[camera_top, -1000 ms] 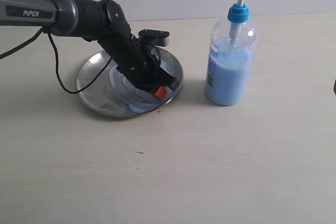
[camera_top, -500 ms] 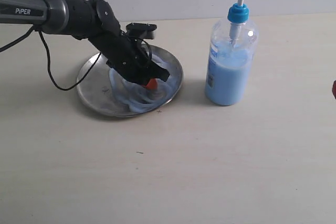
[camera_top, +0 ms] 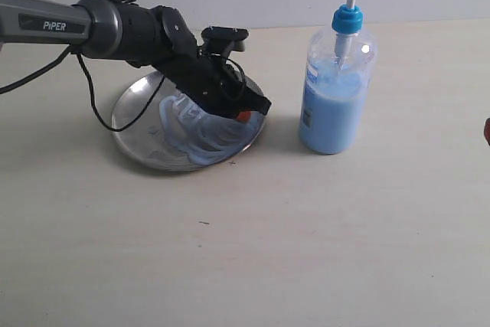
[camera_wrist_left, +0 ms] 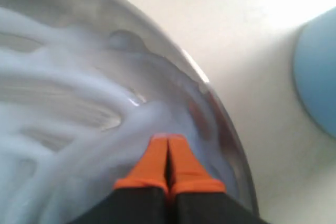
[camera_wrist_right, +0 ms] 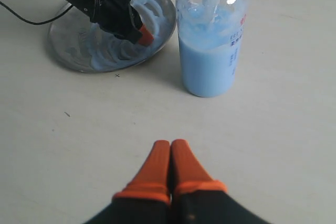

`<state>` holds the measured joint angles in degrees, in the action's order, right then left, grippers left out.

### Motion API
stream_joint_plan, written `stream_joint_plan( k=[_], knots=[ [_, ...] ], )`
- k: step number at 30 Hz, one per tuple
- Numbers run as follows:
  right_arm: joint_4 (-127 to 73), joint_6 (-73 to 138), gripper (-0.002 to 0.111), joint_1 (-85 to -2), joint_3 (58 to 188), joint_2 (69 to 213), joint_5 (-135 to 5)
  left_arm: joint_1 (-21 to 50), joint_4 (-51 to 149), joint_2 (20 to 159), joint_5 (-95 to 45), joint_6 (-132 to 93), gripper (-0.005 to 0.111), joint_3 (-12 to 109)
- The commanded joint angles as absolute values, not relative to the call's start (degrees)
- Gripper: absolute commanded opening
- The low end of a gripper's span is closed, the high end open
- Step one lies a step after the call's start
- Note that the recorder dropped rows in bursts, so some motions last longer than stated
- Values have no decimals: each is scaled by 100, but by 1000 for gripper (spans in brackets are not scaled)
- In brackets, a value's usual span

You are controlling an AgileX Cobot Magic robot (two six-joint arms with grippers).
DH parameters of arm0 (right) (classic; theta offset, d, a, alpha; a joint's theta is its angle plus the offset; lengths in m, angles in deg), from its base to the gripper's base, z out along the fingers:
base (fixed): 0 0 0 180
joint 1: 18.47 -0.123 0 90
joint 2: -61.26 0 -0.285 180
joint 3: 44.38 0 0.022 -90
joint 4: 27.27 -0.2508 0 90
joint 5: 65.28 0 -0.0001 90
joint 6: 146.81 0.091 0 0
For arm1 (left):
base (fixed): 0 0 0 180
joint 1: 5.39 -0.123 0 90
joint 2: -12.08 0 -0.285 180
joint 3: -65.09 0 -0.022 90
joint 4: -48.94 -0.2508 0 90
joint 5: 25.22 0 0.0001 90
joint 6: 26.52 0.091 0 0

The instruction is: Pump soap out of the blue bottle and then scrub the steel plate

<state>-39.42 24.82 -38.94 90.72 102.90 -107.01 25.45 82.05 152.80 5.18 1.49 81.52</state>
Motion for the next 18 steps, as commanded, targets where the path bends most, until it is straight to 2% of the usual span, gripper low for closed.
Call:
stream_joint_plan(
  k=[1,11,18],
  knots=[
    [-3944,2422,0,-3880,9063,10246,-10669,2357,8210,15252,533,155,0,8134],
    [-3960,2422,0,-3880,9063,10246,-10669,2429,8247,15252,1628,199,0,8134],
    [-3973,2380,0,-3880,9063,10246,-10669,2583,8259,15252,956,199,0,8134]
  ],
)
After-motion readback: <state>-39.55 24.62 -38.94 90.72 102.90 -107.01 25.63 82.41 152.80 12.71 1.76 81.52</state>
